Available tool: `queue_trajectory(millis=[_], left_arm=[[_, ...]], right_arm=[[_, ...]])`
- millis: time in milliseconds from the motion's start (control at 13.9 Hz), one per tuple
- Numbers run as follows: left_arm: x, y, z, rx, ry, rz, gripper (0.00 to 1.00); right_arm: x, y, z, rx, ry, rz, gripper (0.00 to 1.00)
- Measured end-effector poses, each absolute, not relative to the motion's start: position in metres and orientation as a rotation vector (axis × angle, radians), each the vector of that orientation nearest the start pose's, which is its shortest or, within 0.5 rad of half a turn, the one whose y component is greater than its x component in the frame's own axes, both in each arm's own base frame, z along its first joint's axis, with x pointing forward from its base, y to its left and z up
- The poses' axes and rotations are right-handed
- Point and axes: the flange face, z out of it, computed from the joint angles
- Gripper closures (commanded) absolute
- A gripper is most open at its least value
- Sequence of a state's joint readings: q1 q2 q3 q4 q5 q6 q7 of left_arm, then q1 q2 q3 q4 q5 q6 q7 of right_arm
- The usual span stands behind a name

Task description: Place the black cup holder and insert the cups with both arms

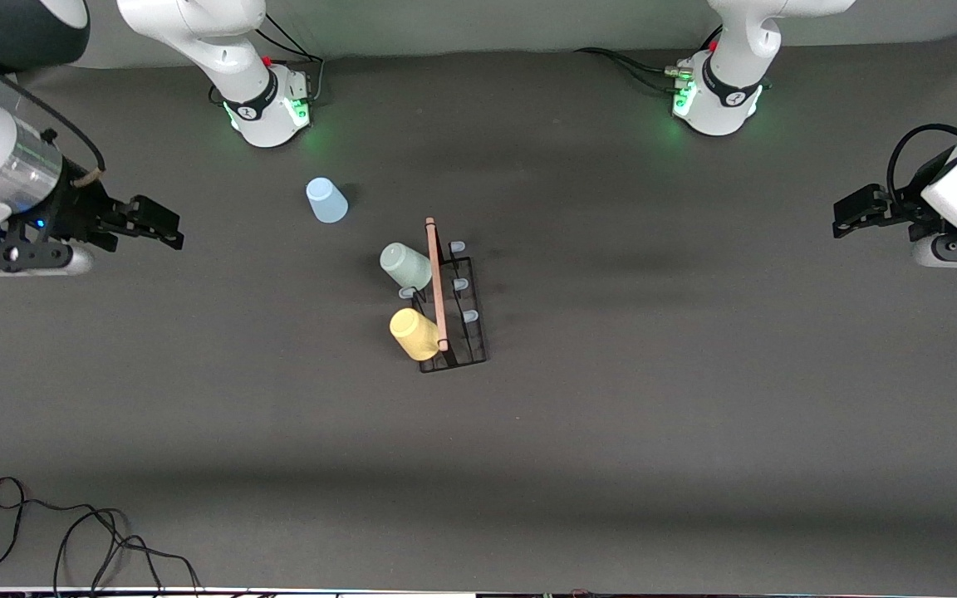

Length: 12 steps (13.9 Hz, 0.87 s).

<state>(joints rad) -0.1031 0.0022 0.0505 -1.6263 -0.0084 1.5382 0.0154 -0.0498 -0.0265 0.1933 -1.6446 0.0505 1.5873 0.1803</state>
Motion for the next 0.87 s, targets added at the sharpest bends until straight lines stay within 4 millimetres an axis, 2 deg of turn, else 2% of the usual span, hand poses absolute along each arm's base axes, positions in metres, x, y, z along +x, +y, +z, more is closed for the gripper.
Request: queue_trajectory(millis=[144, 289, 505, 649, 866], left_arm=[[0.549, -0.03, 0.594, -3.143, 0.107, 0.143, 0.0], [0.549, -0.03, 0.594, -3.143, 0.107, 0.143, 0.0], [0.549, -0.03, 0.594, -3.143, 0.107, 0.143, 0.0], [0.549, -0.03, 0.594, -3.143, 0.107, 0.143, 0.0], [0.549, -0.03, 0.594, -3.143, 0.107, 0.143, 0.0]], right_arm=[[0.532, 0.082, 0.605, -3.106, 0.071, 0.049, 0.0], [0.533, 0.078, 0.604, -3.106, 0.083, 0.044, 0.0], [0.535, 0.06, 0.607, -3.094, 0.136, 0.037, 0.0], [0.535, 0.044, 0.614, -3.087, 0.179, 0.043, 0.0], [0.533, 0.042, 0.624, -3.086, 0.181, 0.059, 0.0]])
